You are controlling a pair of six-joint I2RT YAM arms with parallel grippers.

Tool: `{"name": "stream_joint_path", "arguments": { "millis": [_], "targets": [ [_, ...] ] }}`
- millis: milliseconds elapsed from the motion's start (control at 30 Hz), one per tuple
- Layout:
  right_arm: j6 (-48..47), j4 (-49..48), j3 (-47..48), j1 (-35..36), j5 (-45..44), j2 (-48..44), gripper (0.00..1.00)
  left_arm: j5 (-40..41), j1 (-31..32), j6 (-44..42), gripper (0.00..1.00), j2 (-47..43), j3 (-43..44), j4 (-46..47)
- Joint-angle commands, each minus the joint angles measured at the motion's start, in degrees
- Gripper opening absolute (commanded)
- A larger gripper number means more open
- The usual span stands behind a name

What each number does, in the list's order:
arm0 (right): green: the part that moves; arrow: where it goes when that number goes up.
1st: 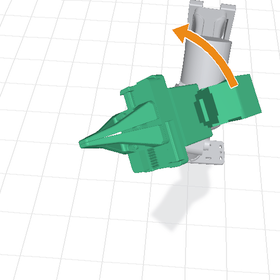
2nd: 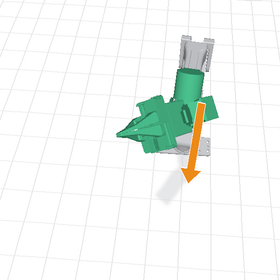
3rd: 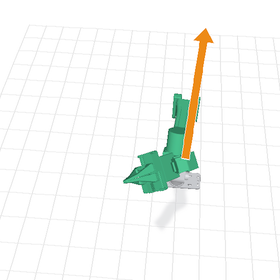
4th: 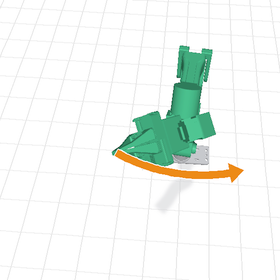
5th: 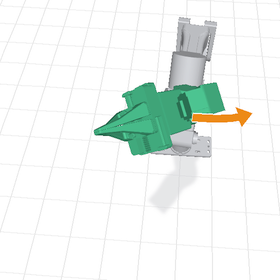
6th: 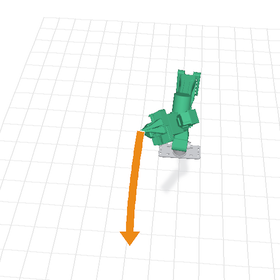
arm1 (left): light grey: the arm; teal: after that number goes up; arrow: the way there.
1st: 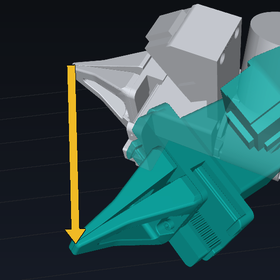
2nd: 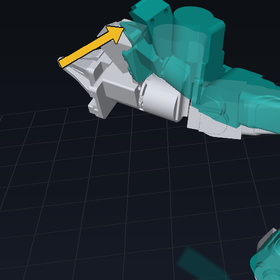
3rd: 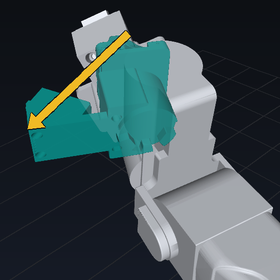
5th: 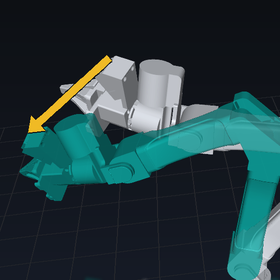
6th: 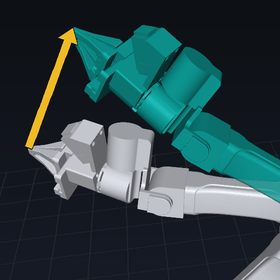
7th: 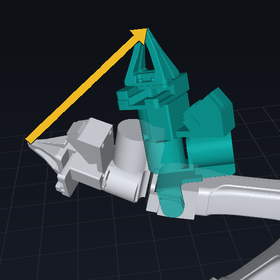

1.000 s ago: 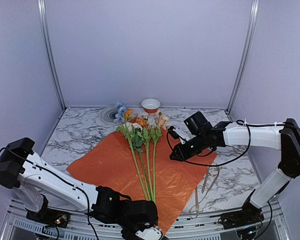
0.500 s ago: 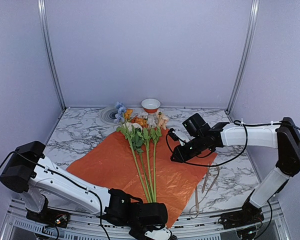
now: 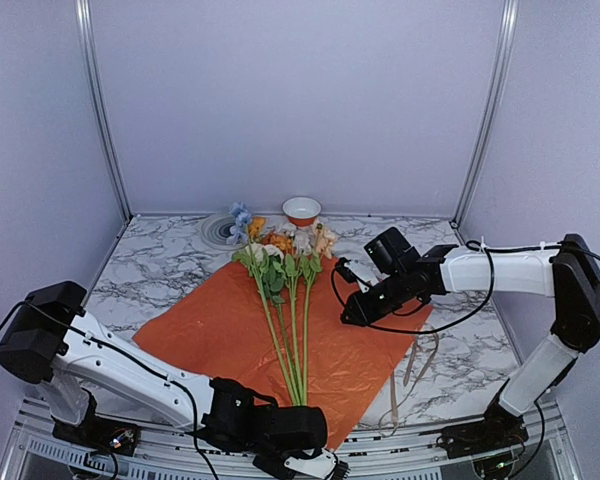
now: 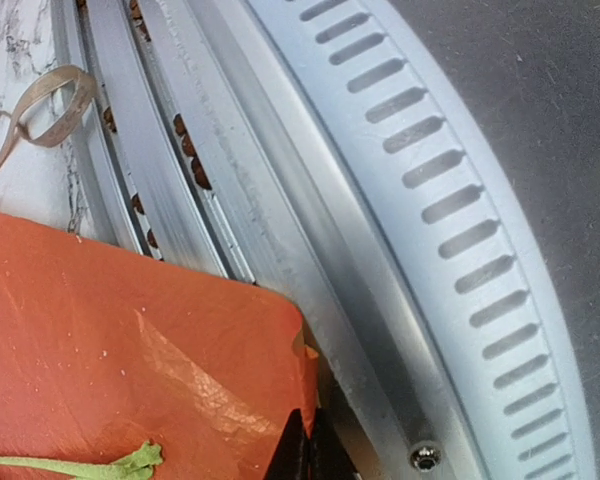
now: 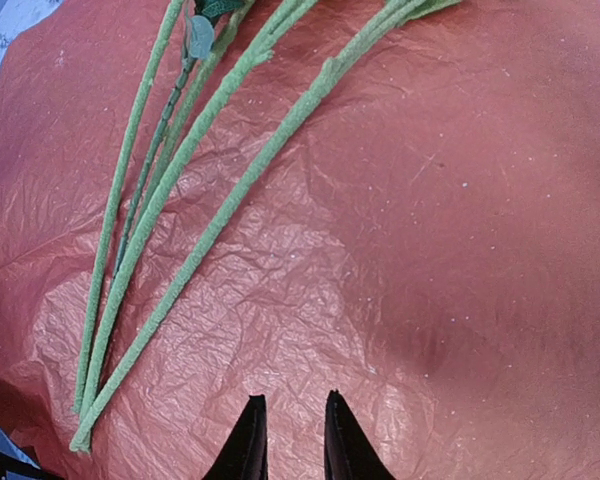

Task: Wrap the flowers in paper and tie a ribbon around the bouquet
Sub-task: Pick up the bottom corner of the flattened wrapping paper from the center of the board, then fold the bottom corner of the flattened wrapping paper at the center of the board.

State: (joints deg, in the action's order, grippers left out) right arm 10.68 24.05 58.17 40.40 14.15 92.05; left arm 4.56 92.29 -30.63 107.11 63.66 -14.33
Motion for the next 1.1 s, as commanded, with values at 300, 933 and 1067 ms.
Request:
{"name": "stream_joint_path", "arguments": {
  "millis": [300, 933, 1067],
  "targets": [
    [-3.53, -4.98, 0.16, 0.37, 15.31, 3.83, 0.23, -7.68, -10.63, 10.05, 0.00, -17.35, -10.83, 15.49],
    [4.02, -30.24, -19.97, 2.69, 43.71, -8.31, 0.73, -14.18, -22.85, 22.16, 0.00, -23.25, -24.47, 34.59],
    [3.85, -32.66, -22.35, 8.13, 39.35, -8.34, 0.75, -14.48, -23.42, 23.61, 0.00, -23.20, -25.43, 35.86]
  ]
}}
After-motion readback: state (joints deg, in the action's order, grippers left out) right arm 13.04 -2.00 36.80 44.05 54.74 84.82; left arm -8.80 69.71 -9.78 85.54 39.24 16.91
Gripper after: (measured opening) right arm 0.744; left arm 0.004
